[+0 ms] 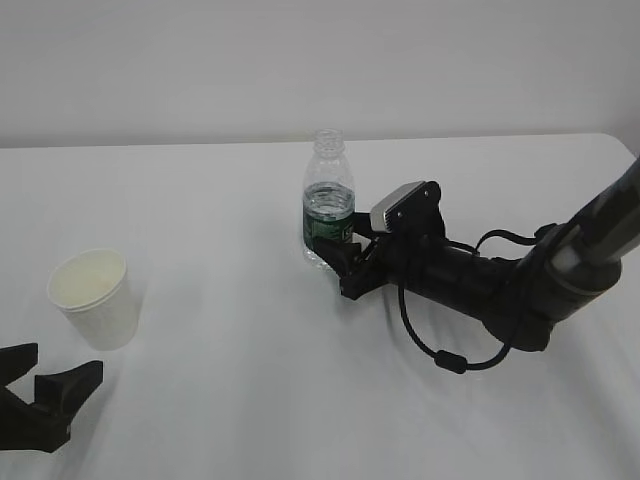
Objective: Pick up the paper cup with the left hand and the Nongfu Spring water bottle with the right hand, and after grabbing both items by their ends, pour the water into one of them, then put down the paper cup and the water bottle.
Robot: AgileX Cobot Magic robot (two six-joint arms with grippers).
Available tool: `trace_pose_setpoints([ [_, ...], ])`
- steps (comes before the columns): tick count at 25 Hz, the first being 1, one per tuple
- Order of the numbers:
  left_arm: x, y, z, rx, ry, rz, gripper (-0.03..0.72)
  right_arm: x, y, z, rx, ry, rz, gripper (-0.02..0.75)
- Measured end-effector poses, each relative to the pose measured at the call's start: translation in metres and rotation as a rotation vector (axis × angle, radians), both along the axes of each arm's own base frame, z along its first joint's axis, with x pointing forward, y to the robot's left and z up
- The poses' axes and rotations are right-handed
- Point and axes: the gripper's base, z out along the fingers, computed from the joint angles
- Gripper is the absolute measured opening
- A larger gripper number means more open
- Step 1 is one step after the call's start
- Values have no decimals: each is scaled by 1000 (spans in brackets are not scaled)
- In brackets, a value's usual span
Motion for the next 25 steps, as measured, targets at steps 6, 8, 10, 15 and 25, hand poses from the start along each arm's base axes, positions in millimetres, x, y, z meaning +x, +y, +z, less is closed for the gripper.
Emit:
trace_pose_setpoints([
  [6,0,0,0,0,0,0,587,0,0,0,-1,-1,-1,512],
  [8,0,0,0,0,0,0,587,0,0,0,-3,0,-1,512],
  [10,0,0,0,2,-1,-1,587,0,0,0,-3,0,-1,512],
  [15,0,0,0,2,-1,-1,587,0,0,0,-4,-1,-2,503],
  [25,0,0,0,7,-2,-4,587,-9,-7,-2,-3,14,-23,490],
])
